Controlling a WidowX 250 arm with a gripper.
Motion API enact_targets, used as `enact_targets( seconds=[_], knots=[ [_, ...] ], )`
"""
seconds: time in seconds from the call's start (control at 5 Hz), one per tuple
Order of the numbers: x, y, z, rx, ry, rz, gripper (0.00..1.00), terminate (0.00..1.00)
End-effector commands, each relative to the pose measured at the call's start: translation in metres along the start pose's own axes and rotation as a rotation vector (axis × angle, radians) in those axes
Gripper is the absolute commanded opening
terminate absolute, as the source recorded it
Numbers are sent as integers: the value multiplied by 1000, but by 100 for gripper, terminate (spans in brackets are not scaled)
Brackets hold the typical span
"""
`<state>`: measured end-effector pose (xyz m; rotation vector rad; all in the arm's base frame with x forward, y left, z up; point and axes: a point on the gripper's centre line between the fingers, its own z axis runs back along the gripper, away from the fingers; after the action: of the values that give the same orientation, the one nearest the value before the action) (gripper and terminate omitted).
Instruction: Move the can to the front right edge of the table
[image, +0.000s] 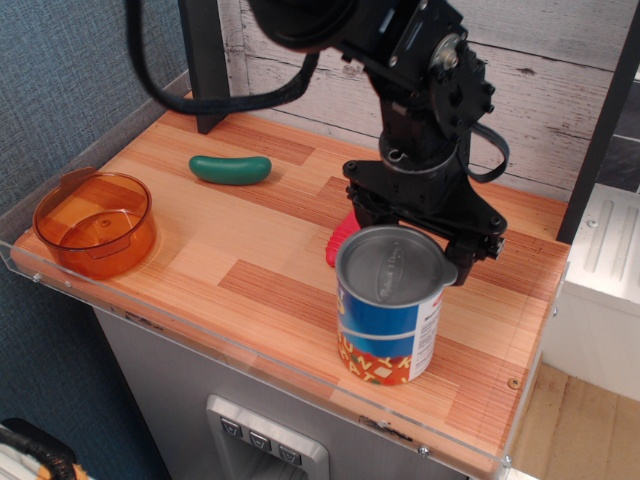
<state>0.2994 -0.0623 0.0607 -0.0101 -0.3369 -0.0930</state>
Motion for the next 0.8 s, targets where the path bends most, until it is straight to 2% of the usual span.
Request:
enact_targets(
  seconds=[0.0, 0.6],
  knots=[
    [3, 4, 22, -3, -58, 10, 100, 0],
    [37, -2, 17, 30, -80, -82, 100, 0]
  ],
)
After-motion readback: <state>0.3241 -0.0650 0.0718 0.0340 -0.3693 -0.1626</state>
